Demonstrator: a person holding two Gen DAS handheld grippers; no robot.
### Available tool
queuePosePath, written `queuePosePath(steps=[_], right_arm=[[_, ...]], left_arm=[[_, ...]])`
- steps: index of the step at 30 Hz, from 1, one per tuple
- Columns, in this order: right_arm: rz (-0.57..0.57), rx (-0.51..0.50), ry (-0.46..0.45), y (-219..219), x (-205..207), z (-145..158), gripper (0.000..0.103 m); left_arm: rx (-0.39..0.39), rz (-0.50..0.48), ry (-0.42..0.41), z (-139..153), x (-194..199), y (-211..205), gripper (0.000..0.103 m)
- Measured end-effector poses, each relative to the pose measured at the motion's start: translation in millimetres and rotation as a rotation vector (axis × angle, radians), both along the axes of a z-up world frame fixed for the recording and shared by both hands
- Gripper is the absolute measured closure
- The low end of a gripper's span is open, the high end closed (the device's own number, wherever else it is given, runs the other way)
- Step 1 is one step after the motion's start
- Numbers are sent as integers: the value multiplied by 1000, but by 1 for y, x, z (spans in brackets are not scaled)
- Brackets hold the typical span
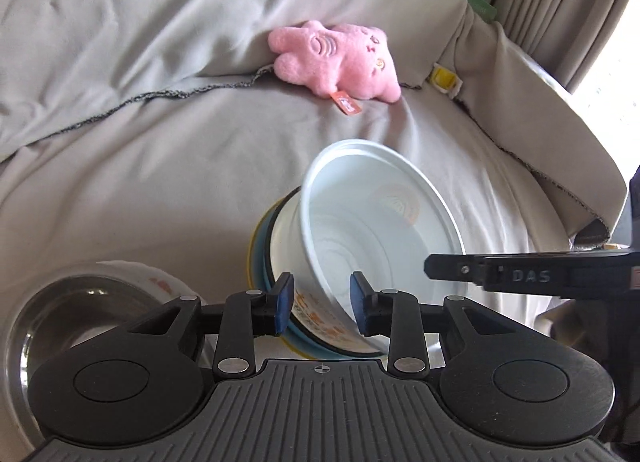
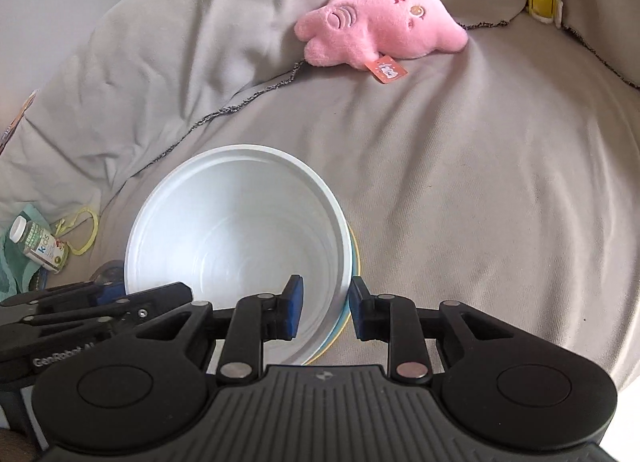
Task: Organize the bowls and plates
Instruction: 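Lower the white tub into the blue bowl and open both grippers, then move both grippers toward the steel bowl on the floral plate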
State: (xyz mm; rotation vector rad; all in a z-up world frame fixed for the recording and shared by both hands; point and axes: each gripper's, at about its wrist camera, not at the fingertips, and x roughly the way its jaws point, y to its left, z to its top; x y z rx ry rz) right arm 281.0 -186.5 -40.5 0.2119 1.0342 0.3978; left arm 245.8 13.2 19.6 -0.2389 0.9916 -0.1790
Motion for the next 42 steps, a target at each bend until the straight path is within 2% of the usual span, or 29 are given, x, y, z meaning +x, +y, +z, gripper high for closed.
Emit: queuePosePath(steps=[4,7,9,14,19,22,31,36,42], right_arm=[[5,-1,-22,7,-2,-6,78],[24,-77,-87,17,-11,4,75],[37,-97,-104,20,-14,10,62],[37,-58,-137,16,-21,28,61],[51,-31,-198,17,-32,43,60],[83,-20,-201,26,-38,45,60],[194,31,-157,65,-69,35,60],[224,48,-120,80,-85,29,54],[254,49,-74,99,-101,19,54]], left_arm=[[122,21,-25,2,-2,-5,69],[186,25,-18,0,-3,-6,69],[174,27,-8,-2,-4,-3,69],[102,57,-25,3,-9,10,70],[84,60,-60,12,-19,22,69],[108,76,-67,14,-26,32,70],[151,162,-62,14,-64,79,70],[176,203,-61,12,-88,102,70],[168,234,-40,2,-107,120,70]])
